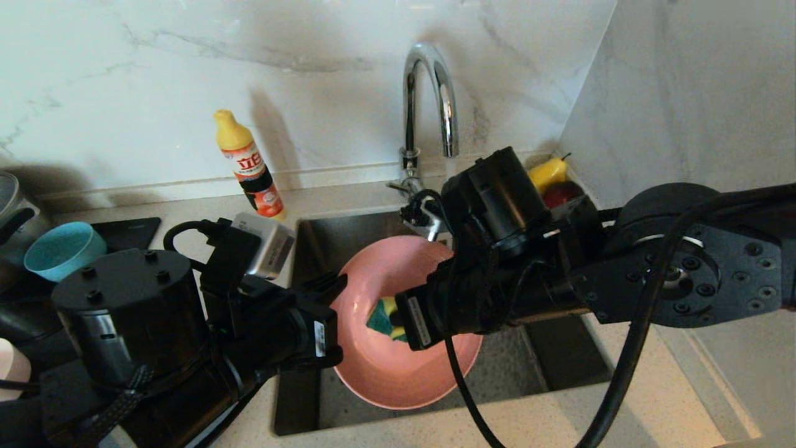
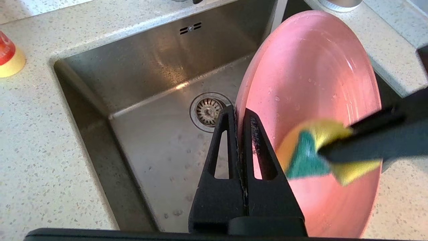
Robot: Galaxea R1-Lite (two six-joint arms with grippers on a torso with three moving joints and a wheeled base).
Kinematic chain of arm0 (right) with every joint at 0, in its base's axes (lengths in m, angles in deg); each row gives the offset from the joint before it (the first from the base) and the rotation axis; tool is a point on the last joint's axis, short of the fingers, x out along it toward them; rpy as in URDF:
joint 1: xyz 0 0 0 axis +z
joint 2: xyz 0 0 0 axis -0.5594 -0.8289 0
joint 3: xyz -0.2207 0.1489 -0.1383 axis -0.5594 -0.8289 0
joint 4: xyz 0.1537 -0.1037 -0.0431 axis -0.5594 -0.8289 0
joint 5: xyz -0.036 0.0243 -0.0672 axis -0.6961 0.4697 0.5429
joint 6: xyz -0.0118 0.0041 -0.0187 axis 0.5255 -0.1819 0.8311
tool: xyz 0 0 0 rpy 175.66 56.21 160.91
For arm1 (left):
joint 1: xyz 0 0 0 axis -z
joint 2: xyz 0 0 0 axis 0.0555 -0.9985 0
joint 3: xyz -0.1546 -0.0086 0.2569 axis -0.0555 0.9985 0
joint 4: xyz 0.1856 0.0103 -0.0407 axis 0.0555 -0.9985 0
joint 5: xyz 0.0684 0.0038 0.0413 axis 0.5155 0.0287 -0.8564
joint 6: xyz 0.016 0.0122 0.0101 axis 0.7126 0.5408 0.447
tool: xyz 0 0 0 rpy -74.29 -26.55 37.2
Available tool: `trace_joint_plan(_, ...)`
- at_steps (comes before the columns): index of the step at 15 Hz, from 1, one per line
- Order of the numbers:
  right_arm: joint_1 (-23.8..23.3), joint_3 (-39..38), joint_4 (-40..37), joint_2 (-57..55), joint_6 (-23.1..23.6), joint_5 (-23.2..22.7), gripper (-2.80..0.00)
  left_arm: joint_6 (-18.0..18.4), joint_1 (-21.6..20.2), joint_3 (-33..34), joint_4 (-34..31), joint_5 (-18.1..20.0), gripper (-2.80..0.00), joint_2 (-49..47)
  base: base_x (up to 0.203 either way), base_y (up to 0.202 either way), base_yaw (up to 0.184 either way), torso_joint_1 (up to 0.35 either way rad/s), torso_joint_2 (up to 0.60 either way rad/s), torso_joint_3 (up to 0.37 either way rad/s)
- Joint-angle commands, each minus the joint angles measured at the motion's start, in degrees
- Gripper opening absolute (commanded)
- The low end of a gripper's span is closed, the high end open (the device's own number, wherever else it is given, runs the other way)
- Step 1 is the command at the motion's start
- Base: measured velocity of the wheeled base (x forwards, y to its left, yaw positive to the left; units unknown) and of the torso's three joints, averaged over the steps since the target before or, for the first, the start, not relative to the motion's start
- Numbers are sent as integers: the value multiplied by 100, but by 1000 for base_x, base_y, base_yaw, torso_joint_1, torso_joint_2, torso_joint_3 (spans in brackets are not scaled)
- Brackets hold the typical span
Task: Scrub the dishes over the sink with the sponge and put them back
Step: Wipe the plate
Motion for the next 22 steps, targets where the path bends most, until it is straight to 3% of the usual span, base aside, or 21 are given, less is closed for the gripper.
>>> trace_joint_plan(1,25,-52,-62,-124,-17,-8,-280,0,5,7,33,-12,-280,14,0,0,0,0,0,0)
trace_joint_plan(12,-421,-760,-2,374,-21,173,-280,-70,-4,-28,33,-21,-280,22,0,0,0,0,0,0)
trace_joint_plan(16,-597,-486,12,372,-18,176,-280,-70,-4,-2,33,-21,-280,31,0,0,0,0,0,0)
trace_joint_plan(22,-422,-47,17,280,0,160,-280,-70,-4,58,42,-14,-280,31,0,0,0,0,0,0)
